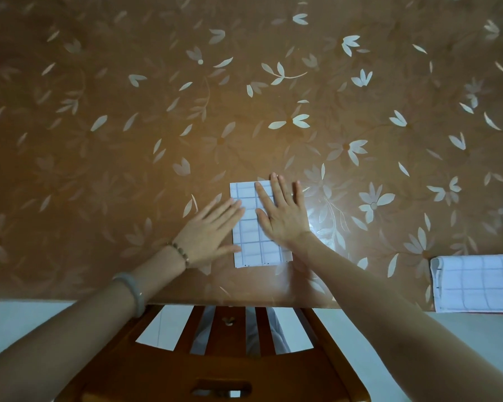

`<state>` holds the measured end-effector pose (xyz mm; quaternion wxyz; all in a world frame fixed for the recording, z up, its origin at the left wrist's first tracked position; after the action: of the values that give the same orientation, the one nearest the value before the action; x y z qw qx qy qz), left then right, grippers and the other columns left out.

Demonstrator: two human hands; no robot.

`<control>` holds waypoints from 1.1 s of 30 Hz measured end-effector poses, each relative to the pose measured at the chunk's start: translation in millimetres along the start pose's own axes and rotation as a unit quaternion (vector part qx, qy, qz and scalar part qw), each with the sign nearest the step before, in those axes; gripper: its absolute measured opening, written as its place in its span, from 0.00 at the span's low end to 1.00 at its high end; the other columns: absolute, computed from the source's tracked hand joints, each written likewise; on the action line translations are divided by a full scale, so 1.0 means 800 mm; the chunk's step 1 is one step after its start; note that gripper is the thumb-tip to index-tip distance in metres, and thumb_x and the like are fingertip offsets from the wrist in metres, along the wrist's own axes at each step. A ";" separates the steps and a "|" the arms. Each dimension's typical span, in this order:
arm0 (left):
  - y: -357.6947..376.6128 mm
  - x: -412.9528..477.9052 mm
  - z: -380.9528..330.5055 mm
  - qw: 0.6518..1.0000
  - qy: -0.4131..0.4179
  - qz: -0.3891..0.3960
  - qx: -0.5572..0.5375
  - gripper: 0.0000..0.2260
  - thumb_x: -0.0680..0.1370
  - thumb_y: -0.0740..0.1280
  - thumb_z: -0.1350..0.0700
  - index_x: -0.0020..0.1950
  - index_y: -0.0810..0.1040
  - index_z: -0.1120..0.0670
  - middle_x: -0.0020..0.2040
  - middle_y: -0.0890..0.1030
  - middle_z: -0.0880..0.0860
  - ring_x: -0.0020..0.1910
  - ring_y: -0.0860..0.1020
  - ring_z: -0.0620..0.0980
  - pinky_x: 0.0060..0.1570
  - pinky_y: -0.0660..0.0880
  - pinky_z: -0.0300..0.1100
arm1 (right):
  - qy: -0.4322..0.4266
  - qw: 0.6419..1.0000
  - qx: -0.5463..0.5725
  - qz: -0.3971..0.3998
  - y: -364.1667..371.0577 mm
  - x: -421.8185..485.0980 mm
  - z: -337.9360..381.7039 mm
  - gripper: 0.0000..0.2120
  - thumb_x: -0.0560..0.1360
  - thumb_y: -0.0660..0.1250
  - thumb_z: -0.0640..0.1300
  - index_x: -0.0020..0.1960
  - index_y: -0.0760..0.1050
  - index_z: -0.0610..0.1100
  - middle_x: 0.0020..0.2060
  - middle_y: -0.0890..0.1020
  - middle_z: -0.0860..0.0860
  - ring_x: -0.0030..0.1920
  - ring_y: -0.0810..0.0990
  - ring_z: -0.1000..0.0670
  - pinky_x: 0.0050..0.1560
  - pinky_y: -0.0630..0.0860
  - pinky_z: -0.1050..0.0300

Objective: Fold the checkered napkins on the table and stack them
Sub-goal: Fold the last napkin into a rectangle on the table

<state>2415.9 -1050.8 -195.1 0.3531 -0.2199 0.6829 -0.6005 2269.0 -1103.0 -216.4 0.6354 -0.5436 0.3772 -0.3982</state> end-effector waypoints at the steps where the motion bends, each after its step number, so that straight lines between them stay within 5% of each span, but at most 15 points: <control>1: -0.005 0.017 0.012 1.000 -0.024 -0.004 0.004 0.36 0.78 0.44 0.34 0.77 0.53 0.58 0.76 0.60 0.56 0.76 0.56 0.51 0.74 0.44 0.50 | 0.000 1.000 0.000 -0.001 0.000 0.000 0.000 0.27 0.79 0.48 0.55 0.76 0.59 0.47 0.74 0.60 0.38 0.75 0.59 0.39 0.72 0.50 0.35; 7: 0.004 0.057 0.056 0.997 -0.060 0.051 0.027 0.36 0.76 0.33 0.34 0.78 0.40 0.55 0.78 0.44 0.51 0.77 0.42 0.48 0.74 0.39 0.51 | 0.000 1.000 -0.003 0.011 0.002 0.000 -0.001 0.28 0.80 0.45 0.56 0.77 0.57 0.48 0.75 0.59 0.39 0.76 0.56 0.40 0.72 0.50 0.35; 17: 0.029 -0.012 -0.028 0.999 0.013 0.020 -0.023 0.32 0.80 0.44 0.36 0.78 0.51 0.54 0.77 0.55 0.57 0.78 0.47 0.54 0.74 0.50 0.58 | 0.009 1.000 0.007 0.019 0.000 0.000 0.000 0.27 0.80 0.46 0.55 0.76 0.58 0.48 0.74 0.60 0.39 0.75 0.58 0.40 0.72 0.52 0.35; 23: 0.043 -0.054 -0.065 0.996 0.021 0.061 -0.059 0.28 0.81 0.46 0.39 0.78 0.53 0.51 0.78 0.55 0.55 0.77 0.46 0.53 0.72 0.49 0.57 | 0.019 0.998 -0.002 0.056 -0.002 0.000 0.002 0.28 0.80 0.44 0.55 0.77 0.57 0.46 0.75 0.59 0.38 0.75 0.56 0.40 0.72 0.49 0.37; 26: 0.020 -0.053 -0.066 0.991 -0.015 0.022 -0.133 0.26 0.82 0.45 0.41 0.76 0.62 0.50 0.77 0.58 0.51 0.77 0.50 0.51 0.75 0.47 0.53 | 0.026 0.998 0.015 0.060 -0.010 -0.002 0.004 0.28 0.79 0.45 0.55 0.76 0.58 0.45 0.75 0.59 0.37 0.75 0.57 0.38 0.73 0.51 0.37; 28: -0.003 -0.044 -0.053 0.952 -0.105 -0.022 -0.288 0.23 0.81 0.50 0.43 0.73 0.67 0.50 0.76 0.61 0.49 0.76 0.51 0.47 0.75 0.49 0.49 | 0.060 0.995 0.074 0.032 -0.024 -0.007 0.001 0.27 0.79 0.49 0.54 0.75 0.61 0.43 0.73 0.61 0.36 0.73 0.60 0.36 0.71 0.57 0.38; 33: -0.020 -0.022 -0.009 0.771 -0.375 -0.121 -0.501 0.19 0.79 0.65 0.54 0.70 0.69 0.53 0.67 0.69 0.49 0.66 0.68 0.47 0.65 0.67 0.41 | 0.170 0.952 0.243 -0.073 -0.058 -0.068 -0.021 0.16 0.72 0.60 0.39 0.58 0.73 0.36 0.53 0.73 0.40 0.53 0.70 0.41 0.52 0.74 0.42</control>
<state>2420.3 -1036.1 -175.5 0.3454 -0.6542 0.6679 -0.0813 2227.4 -1064.2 -170.0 0.6440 -0.3228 0.3306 -0.6097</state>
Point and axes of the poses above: each hand's wrist, its own x-axis towards the middle knuckle, its own y-axis out of the palm, z = x × y, the point moved 8 cm from there along x, towards the middle knuckle
